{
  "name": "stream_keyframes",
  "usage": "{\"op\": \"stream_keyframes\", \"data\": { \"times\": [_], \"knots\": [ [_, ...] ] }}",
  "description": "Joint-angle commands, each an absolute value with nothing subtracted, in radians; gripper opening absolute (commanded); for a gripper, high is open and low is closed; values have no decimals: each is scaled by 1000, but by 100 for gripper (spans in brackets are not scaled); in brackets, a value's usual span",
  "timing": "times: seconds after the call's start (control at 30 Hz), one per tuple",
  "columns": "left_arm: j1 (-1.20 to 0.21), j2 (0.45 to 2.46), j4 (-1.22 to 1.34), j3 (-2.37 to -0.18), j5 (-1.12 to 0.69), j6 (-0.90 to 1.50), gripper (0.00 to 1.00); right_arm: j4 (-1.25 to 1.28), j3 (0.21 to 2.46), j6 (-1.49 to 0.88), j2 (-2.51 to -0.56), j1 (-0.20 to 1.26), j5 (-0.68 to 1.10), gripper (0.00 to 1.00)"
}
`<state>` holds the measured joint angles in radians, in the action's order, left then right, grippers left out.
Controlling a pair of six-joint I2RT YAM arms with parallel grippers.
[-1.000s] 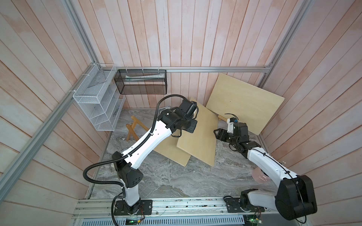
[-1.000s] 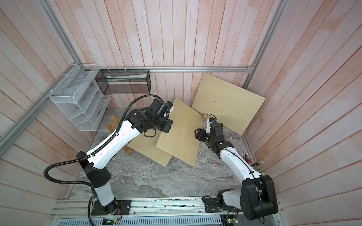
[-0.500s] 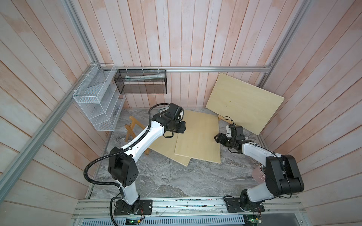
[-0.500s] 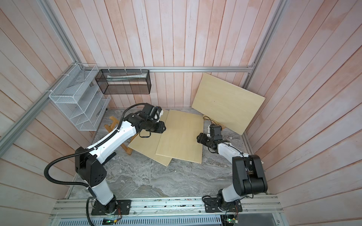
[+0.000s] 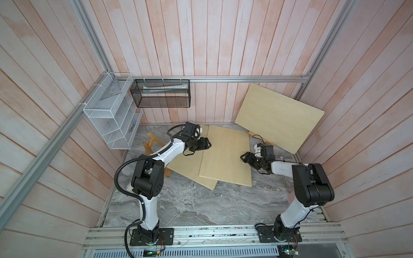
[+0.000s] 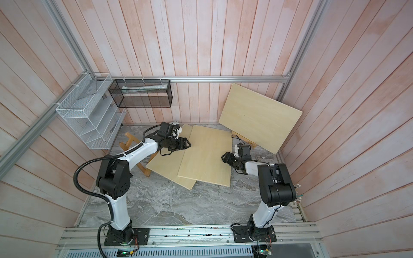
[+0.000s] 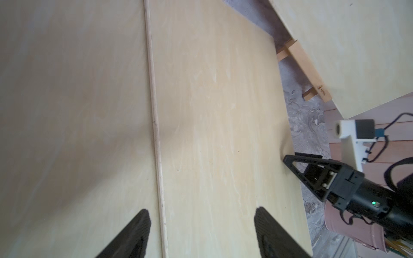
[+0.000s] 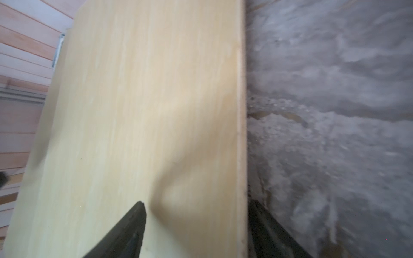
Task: Assemble the easel
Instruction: Pick up the drawing board from the center of the board.
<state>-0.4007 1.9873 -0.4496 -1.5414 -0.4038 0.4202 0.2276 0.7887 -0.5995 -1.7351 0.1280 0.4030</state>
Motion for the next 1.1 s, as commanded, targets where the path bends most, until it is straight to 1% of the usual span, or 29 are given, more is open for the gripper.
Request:
{"op": "stream_keyframes", "data": {
  "times": [0.0, 0.13, 0.17, 0.3, 0.47, 0.5, 0.63, 0.7, 0.73, 0.83, 0.9, 0.97, 1.07],
  "knots": [
    [-392, 2022, -374, -1519, -451, 450, 73, 372, 759, -653, -1744, 126, 549, 73],
    [-386, 2044, -329, -1474, -471, 485, 64, 486, 718, -702, -1696, 124, 652, 70],
    [-387, 2043, -319, -1461, -476, 491, 63, 507, 714, -712, -1678, 124, 678, 70],
    [-386, 2032, -298, -1415, -483, 510, 62, 601, 698, -772, -1585, 126, 770, 65],
    [-387, 2006, -278, -1356, -480, 526, 62, 698, 706, -834, -1503, 148, 831, 53],
    [-387, 2001, -273, -1346, -481, 531, 62, 699, 715, -831, -1494, 156, 834, 49],
    [-386, 1980, -237, -1307, -498, 554, 62, 710, 732, -829, -1480, 188, 825, 23],
    [-385, 1971, -220, -1294, -510, 566, 62, 723, 728, -833, -1480, 200, 817, 11],
    [-383, 1965, -214, -1287, -517, 571, 62, 723, 726, -832, -1480, 204, 816, 8],
    [-360, 1934, -177, -1251, -546, 599, 62, 709, 718, -810, -1485, 220, 827, 4],
    [-341, 1906, -154, -1223, -562, 616, 62, 703, 707, -790, -1489, 232, 840, 4],
    [-320, 1879, -147, -1195, -573, 623, 65, 701, 693, -778, -1494, 240, 849, 2],
    [-292, 1842, -153, -1153, -582, 618, 71, 723, 666, -790, -1506, 248, 864, 0]
  ]
}}
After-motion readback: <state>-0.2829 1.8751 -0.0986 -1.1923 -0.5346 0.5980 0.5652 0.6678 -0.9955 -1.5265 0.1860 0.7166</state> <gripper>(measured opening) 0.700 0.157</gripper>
